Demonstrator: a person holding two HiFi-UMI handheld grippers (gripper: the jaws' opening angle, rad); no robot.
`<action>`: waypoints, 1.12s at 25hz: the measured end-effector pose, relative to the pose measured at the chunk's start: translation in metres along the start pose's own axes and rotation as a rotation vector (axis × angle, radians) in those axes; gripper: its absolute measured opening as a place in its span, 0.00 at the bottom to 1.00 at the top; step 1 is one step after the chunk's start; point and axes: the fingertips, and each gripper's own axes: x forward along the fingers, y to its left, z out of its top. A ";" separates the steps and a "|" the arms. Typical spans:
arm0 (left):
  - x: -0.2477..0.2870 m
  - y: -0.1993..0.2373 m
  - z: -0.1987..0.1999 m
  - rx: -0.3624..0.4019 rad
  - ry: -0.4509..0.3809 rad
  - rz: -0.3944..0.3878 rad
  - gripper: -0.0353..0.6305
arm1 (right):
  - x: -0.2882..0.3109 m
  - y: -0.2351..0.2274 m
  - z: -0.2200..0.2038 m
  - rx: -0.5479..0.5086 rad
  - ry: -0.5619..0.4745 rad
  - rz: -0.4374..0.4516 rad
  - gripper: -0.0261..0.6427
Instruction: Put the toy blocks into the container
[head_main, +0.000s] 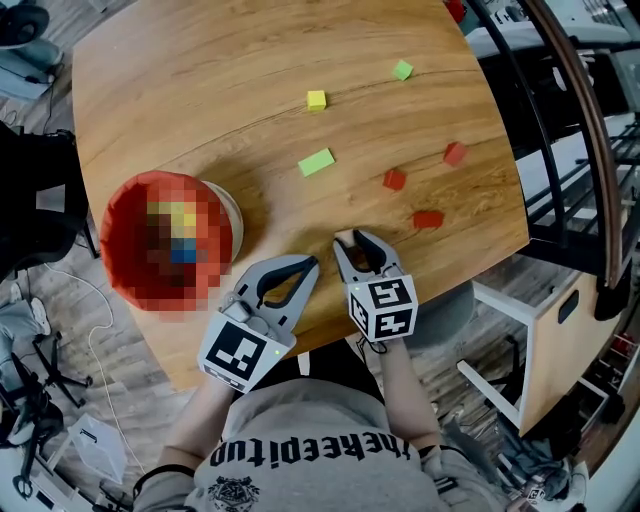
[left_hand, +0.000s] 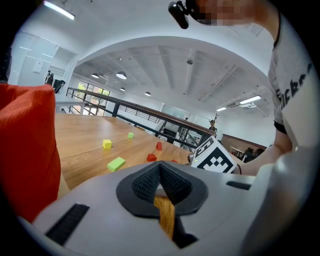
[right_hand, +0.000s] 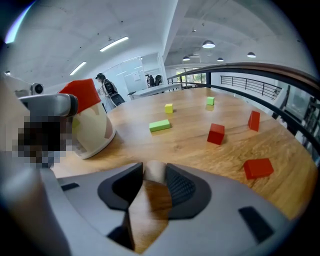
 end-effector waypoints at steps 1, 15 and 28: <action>-0.001 -0.001 0.001 0.005 -0.005 0.002 0.07 | -0.002 0.001 0.003 -0.004 -0.007 0.004 0.27; -0.023 -0.012 0.019 0.032 -0.071 0.061 0.07 | -0.043 0.031 0.058 -0.054 -0.148 0.092 0.27; -0.066 -0.014 0.027 0.031 -0.146 0.192 0.07 | -0.075 0.083 0.104 -0.158 -0.272 0.213 0.27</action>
